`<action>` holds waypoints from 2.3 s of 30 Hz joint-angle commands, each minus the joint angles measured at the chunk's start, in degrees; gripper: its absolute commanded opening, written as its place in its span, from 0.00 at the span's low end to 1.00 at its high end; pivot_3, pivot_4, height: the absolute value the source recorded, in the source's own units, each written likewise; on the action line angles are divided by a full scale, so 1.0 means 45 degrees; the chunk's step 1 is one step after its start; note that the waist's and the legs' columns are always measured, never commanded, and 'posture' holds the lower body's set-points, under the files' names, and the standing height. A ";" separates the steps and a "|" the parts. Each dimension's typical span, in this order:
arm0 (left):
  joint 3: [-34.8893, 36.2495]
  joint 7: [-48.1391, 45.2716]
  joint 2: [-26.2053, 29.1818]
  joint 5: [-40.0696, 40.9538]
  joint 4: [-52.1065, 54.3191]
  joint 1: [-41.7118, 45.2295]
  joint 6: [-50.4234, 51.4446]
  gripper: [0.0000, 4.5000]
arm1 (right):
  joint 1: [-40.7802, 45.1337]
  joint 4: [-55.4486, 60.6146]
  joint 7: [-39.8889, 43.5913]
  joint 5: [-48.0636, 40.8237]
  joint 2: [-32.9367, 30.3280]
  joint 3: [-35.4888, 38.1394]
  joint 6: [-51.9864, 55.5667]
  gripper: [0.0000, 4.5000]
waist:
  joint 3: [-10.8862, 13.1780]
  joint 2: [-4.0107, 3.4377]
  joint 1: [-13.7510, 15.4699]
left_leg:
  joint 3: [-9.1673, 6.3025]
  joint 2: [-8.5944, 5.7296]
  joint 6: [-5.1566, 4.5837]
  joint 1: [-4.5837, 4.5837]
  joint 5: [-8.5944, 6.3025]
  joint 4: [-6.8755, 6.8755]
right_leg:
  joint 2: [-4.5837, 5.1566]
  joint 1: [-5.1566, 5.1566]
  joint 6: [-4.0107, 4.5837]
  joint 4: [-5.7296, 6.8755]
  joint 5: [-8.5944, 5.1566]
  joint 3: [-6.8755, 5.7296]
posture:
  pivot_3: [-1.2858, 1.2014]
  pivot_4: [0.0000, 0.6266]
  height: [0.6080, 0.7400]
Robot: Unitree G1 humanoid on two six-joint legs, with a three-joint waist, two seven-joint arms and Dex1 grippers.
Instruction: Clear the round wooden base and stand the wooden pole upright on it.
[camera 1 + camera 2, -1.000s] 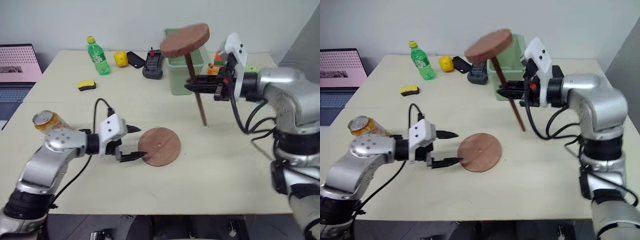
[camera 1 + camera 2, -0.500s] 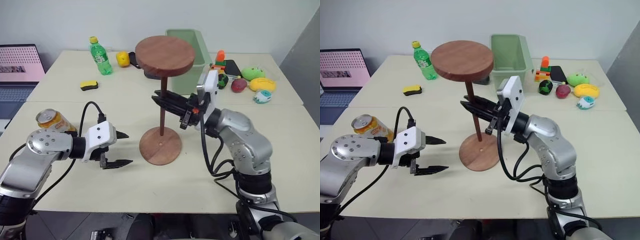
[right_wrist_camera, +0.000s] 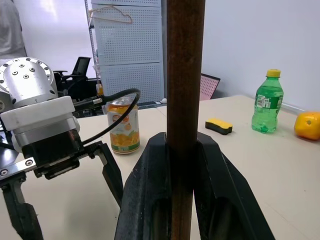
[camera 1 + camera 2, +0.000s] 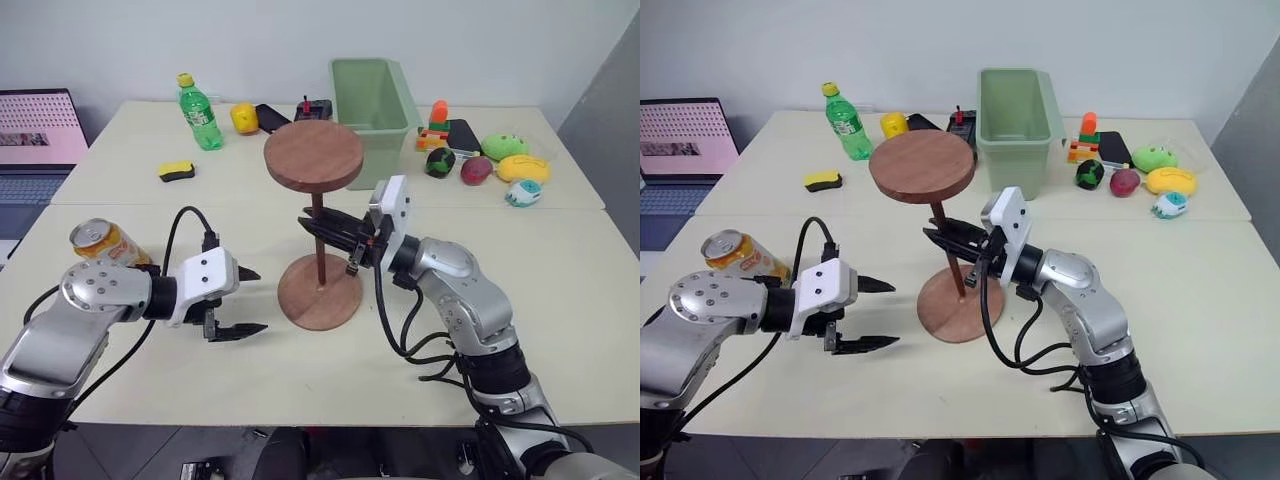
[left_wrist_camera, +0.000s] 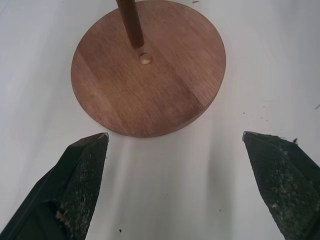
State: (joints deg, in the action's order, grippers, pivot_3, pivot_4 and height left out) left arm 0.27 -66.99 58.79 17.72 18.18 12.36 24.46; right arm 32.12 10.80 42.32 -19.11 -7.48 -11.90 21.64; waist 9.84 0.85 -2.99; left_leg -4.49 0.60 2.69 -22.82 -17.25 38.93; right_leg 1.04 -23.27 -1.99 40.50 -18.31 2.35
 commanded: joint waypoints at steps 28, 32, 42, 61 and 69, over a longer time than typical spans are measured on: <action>0.0111 -0.0220 0.0086 -0.0187 -0.0085 0.0222 -0.0404 1.00 | -0.0758 -0.0475 0.0089 0.0481 -0.0324 -0.0773 -0.1447 0.05 | -0.0003 0.0003 -0.0005 | 0.0003 -0.0001 0.0001 0.0016 0.0001 0.0001 | -0.0001 0.0004 0.0000 0.0023 0.0000 0.0004 | 0.52 0.24 1.00; 0.0020 -0.0213 0.0042 -0.0255 -0.0186 0.0345 -0.0456 1.00 | -0.0687 -0.0518 0.0344 0.0346 -0.0513 -0.0808 -0.1209 0.05 | -0.0003 0.0003 -0.0004 | 0.0003 -0.0001 0.0002 0.0021 0.0001 0.0002 | 0.0000 0.0006 0.0000 0.0030 0.0000 0.0005 | 0.52 0.24 1.00; -0.0026 -0.0217 -0.0003 -0.0393 -0.0306 0.0402 -0.0563 1.00 | -0.0791 -0.0624 0.0516 0.0477 -0.0625 -0.1144 -0.0997 0.05 | -0.0004 0.0004 -0.0003 | 0.0005 -0.0001 0.0002 0.0025 0.0002 0.0002 | -0.0001 0.0007 0.0000 0.0032 -0.0001 0.0006 | 0.52 0.24 1.00; 0.0126 -0.0101 -0.0128 -0.0343 -0.0297 0.0228 -0.0498 1.00 | -0.1091 -0.2705 -0.0481 0.1652 -0.0819 -0.1773 -0.0745 0.05 | -0.0090 -0.0003 -0.0002 | 0.0016 0.0001 -0.0003 0.0180 -0.0001 -0.0012 | -0.0010 0.0135 0.0004 0.0050 -0.0006 0.0022 | 0.52 0.24 1.00; 0.0157 0.0019 -0.0197 -0.0285 -0.0160 0.0138 -0.0468 1.00 | -0.0773 -0.1748 -0.0654 0.1115 -0.0602 -0.1636 -0.0086 0.05 | -0.0111 -0.0017 0.0022 | 0.0001 0.0007 -0.0010 0.0454 -0.0005 -0.0141 | -0.0043 0.0428 0.0015 -0.0104 -0.0023 0.0012 | 0.52 0.24 1.00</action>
State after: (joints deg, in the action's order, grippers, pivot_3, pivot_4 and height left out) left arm 0.15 -67.29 58.03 16.23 15.97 12.68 23.04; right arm 29.98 5.20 39.96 -16.31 -9.08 -17.53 16.76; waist 9.34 0.78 -2.89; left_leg -4.48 0.64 2.65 -20.78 -17.28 38.26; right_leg 0.85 -21.34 -1.93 40.01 -18.41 2.41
